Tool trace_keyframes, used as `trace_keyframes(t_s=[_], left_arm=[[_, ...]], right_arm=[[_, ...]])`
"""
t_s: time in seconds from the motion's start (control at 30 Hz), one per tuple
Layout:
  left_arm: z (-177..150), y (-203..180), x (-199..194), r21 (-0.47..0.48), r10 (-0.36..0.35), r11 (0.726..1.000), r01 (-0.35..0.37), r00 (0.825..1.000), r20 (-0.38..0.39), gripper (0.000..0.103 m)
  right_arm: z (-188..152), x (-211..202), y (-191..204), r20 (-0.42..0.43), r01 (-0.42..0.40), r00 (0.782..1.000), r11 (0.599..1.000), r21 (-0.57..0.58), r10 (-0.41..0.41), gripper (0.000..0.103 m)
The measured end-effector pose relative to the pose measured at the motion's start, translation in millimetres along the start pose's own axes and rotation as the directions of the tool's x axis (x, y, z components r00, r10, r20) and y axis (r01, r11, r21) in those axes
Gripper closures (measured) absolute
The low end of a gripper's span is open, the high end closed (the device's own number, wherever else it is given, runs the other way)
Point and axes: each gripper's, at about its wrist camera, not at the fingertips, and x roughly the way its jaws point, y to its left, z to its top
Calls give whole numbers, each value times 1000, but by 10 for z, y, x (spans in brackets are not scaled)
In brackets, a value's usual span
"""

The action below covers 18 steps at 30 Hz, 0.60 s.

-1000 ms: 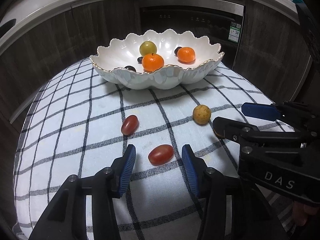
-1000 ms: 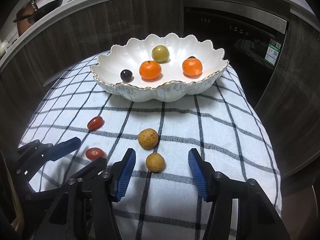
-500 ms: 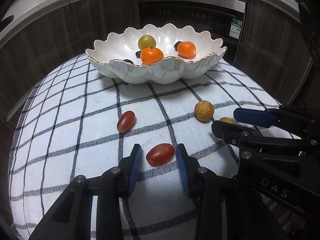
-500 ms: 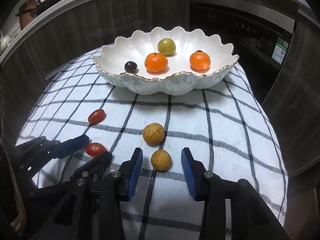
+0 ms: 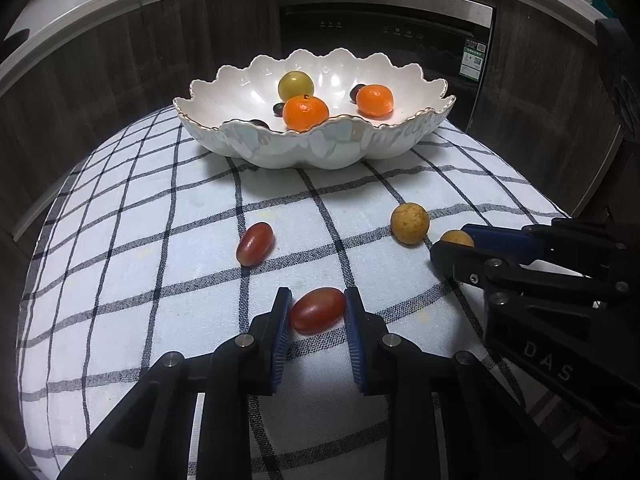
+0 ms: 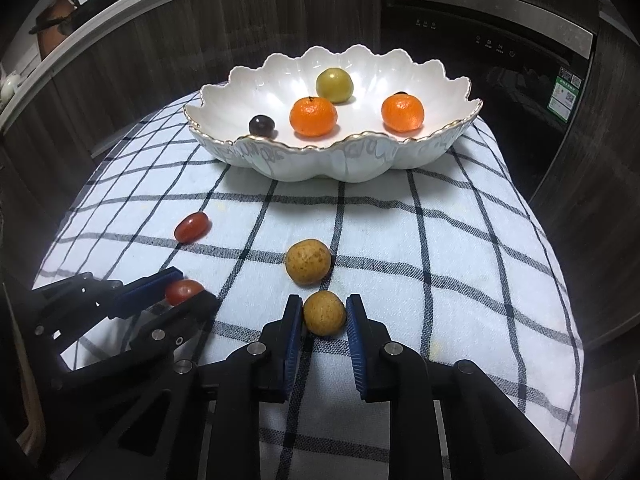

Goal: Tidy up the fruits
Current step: 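Close the left tool on a red grape while the right tool grasps a longan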

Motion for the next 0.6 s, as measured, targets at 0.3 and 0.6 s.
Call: trace_keyframes(t_s=[0.3, 0.6], left_arm=[[54, 17, -105, 0, 21, 1000, -21, 1000, 19, 76], [134, 25, -293, -5, 44, 999, -44, 997, 58, 76]], right_arm=[[31, -99, 8, 22, 3, 1000, 1000, -2, -3, 79], [79, -301, 48, 67, 14, 998, 1000, -7, -13, 79]])
